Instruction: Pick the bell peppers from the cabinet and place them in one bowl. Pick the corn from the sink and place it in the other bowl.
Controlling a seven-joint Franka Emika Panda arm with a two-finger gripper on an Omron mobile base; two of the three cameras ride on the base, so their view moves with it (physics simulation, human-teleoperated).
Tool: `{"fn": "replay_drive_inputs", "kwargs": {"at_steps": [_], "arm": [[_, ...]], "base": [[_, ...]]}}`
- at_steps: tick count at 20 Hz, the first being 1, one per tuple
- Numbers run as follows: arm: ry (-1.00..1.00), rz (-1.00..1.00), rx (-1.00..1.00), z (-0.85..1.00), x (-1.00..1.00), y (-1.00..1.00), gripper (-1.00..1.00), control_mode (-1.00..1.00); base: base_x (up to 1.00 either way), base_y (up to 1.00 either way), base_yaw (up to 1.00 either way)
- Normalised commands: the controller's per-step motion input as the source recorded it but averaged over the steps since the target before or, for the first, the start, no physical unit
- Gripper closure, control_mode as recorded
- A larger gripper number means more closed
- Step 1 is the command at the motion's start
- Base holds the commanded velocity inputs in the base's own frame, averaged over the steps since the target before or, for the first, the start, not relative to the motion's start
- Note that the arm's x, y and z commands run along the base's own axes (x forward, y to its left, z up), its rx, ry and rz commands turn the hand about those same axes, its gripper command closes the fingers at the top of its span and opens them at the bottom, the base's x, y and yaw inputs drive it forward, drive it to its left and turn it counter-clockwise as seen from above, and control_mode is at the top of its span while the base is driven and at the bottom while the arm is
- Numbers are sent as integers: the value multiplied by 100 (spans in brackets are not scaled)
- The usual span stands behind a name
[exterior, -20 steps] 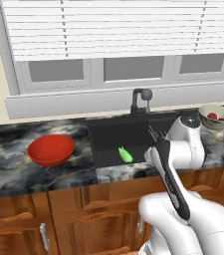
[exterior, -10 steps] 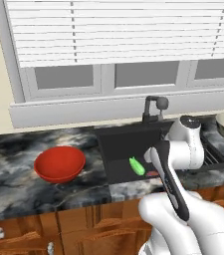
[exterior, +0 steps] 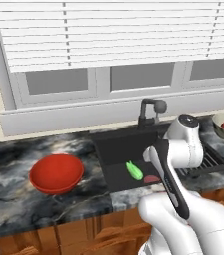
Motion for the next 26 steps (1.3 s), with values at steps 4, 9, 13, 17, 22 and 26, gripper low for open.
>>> {"fn": "replay_drive_inputs", "kwargs": {"at_steps": [4, 9, 13, 17, 22, 26], "arm": [[0, -4, 0, 0, 0, 0, -100, -100], [0, -2, 0, 0, 11, 0, -100, -100], [0, 0, 0, 0, 34, 3, -100, -100], [0, 3, 0, -7, 49, 3, -100, -100], [-6, 2, -4, -40, 6, 0, -100, -100], [-12, 0, -9, -72, 0, 0, -100, -100]], "base": [[10, 0, -18], [0, 0, 0], [0, 0, 0], [0, 0, 0], [0, 0, 0], [0, 0, 0]]}}
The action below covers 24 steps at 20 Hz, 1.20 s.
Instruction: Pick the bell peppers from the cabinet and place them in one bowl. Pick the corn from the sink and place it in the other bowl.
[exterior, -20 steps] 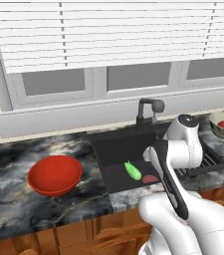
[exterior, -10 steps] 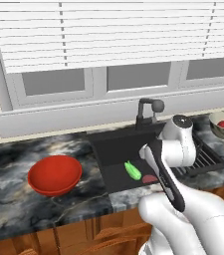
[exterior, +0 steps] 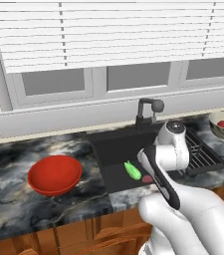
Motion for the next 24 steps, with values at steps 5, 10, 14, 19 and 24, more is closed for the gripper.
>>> {"fn": "replay_drive_inputs", "kwargs": {"at_steps": [5, 10, 14, 19, 24], "arm": [[-10, 2, -5, -76, 0, 0, -100, -100], [-4, 4, 0, -48, 0, 19, -100, -100], [19, 0, 0, 32, 38, 33, -100, -100], [31, -1, -3, 40, 89, 44, -100, -100], [31, 0, 0, 3, 100, 18, -100, -100]], "base": [[0, 0, 0], [0, 0, 0], [0, 0, 0], [0, 0, 0], [0, 0, 0]]}}
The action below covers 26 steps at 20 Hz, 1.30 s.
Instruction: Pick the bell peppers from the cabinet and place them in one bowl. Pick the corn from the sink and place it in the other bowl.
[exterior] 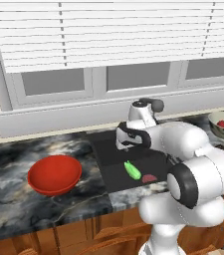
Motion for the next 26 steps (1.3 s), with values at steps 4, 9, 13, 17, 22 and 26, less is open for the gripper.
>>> {"fn": "replay_drive_inputs", "kwargs": {"at_steps": [4, 9, 13, 17, 22, 26], "arm": [[31, 0, 1, -36, 91, 0, -100, -100], [16, 0, 0, -96, 29, 0, -100, -100], [18, 0, 0, -87, 2, 0, -100, -100], [2, 0, 0, -54, 0, 0, -100, -100], [-2, 0, 0, -30, -11, -6, -100, -100], [-12, 0, 0, -52, -23, -19, -100, -100]], "base": [[0, 0, 0], [0, 0, 0], [0, 0, 0], [0, 0, 0], [0, 0, 0], [0, 0, 0]]}}
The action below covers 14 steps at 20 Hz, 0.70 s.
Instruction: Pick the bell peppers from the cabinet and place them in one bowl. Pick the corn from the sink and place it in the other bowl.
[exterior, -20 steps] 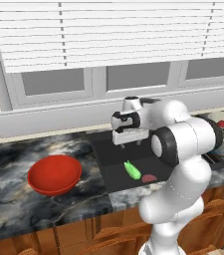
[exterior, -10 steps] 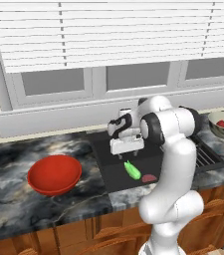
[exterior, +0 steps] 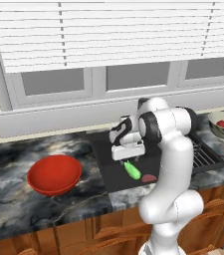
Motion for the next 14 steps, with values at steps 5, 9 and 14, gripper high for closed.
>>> {"fn": "replay_drive_inputs", "kwargs": {"at_steps": [5, 9, 14], "arm": [[-24, 0, 0, -38, -13, -4, -100, -100], [-20, 0, 0, -5, 3, -1, -100, -100], [-22, 1, 0, 0, 5, -1, -100, -100]], "base": [[0, 0, 0], [0, 0, 0], [0, 0, 0]]}}
